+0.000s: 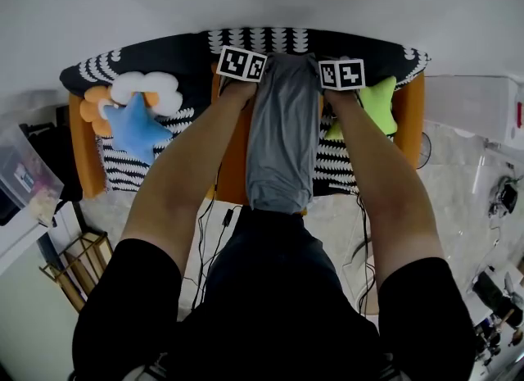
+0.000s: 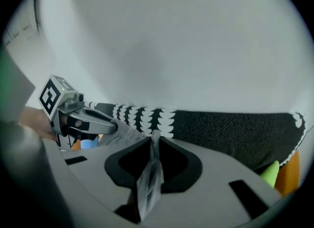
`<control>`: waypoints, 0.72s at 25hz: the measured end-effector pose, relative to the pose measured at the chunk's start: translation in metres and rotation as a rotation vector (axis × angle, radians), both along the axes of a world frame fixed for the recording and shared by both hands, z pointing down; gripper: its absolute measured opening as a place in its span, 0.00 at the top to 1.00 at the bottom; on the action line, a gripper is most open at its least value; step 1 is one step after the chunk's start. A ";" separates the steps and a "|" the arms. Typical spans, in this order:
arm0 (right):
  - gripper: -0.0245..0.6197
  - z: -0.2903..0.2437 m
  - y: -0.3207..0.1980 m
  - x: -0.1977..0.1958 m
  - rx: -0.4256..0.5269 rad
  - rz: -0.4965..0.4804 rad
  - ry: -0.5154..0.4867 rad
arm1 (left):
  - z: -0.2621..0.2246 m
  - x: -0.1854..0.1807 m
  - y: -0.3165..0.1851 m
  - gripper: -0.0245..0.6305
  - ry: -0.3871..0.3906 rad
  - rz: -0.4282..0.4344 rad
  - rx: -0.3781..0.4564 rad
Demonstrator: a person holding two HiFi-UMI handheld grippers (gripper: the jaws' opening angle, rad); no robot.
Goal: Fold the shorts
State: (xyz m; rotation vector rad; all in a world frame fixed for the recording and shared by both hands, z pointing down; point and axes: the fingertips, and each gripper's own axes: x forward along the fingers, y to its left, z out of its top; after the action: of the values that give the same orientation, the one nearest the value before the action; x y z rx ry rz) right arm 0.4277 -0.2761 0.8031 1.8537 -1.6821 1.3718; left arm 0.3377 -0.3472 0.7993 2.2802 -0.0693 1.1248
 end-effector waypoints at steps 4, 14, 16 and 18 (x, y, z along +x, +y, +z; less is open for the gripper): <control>0.87 -0.023 -0.011 0.008 0.049 0.037 -0.004 | -0.023 0.007 -0.013 0.88 0.031 0.001 0.043; 0.87 -0.069 -0.007 0.009 0.088 0.035 0.031 | -0.067 0.007 -0.007 0.88 0.072 -0.014 0.097; 0.87 -0.076 0.001 0.007 0.094 0.030 0.032 | -0.074 0.006 0.000 0.88 0.079 -0.017 0.102; 0.87 -0.082 0.010 0.004 0.102 0.023 0.030 | -0.080 0.003 0.009 0.88 0.086 -0.020 0.109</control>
State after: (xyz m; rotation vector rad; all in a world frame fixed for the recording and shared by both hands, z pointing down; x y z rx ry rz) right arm 0.4314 -0.2661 0.7215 1.9447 -1.7519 1.2829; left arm 0.3405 -0.3382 0.7191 2.4154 -0.1224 1.0344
